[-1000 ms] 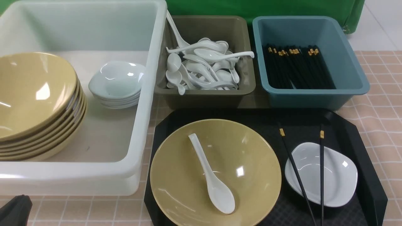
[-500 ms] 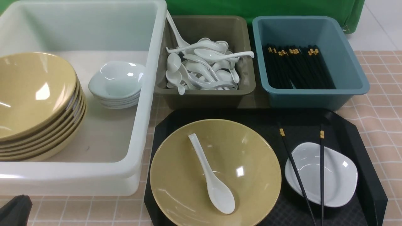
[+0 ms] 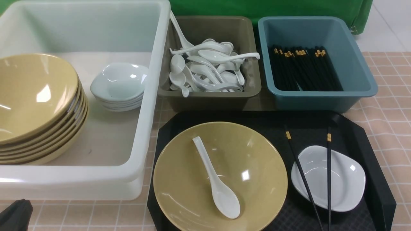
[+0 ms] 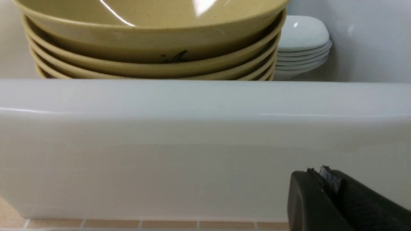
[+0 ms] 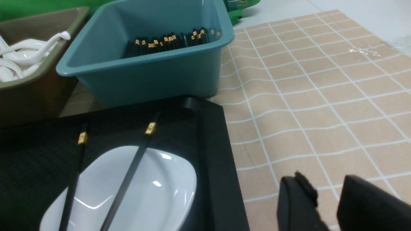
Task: On brown table put chopsticks spoon bowls plates into blue grey white boxes.
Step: 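Move the grippers toward the tableware on the black tray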
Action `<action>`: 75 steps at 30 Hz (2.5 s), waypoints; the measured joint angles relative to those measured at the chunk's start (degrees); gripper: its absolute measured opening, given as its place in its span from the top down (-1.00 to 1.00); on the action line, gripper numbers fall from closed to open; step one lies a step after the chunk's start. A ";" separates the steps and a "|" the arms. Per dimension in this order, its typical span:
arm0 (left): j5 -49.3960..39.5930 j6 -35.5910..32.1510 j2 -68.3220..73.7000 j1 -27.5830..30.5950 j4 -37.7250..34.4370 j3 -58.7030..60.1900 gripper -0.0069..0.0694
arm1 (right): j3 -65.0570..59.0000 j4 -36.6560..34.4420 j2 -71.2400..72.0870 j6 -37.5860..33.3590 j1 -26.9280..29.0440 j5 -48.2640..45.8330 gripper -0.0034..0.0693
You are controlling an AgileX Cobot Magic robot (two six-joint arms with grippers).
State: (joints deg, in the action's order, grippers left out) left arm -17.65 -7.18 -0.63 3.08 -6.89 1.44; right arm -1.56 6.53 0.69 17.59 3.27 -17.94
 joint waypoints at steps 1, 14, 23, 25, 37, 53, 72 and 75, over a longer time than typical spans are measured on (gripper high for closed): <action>0.00 0.00 0.00 0.00 0.00 0.00 0.81 | 0.00 0.00 0.00 0.00 0.00 0.00 0.25; 0.00 0.00 0.00 0.00 0.00 0.00 0.81 | 0.00 0.00 0.00 0.00 0.00 0.05 0.25; 0.00 0.00 0.00 0.00 1.95 0.00 0.81 | 0.00 0.00 0.00 0.00 0.00 0.05 0.25; 0.05 0.14 0.00 0.00 2.02 0.00 0.81 | 0.00 0.00 0.00 0.00 0.00 0.05 0.25; 6.07 15.93 0.00 0.00 -17.05 0.00 0.81 | 0.00 -0.95 0.00 1.89 0.00 0.05 0.25; 8.29 30.64 0.00 0.00 -51.76 0.00 0.81 | 0.00 -25.06 0.00 30.88 -0.05 0.25 0.25; -31.03 -10.00 39.75 -1.28 -18.74 -42.32 0.81 | 36.58 -30.91 -38.05 -38.73 -10.94 -27.13 0.80; -35.77 -11.17 47.95 -7.02 -14.05 -49.45 0.81 | 43.16 -30.70 -48.58 -43.83 -10.94 -31.71 0.80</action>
State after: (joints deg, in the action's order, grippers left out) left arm -53.42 -18.35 47.32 -3.94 -20.94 -48.01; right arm 41.60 -24.17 -47.89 -26.24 -7.67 -49.65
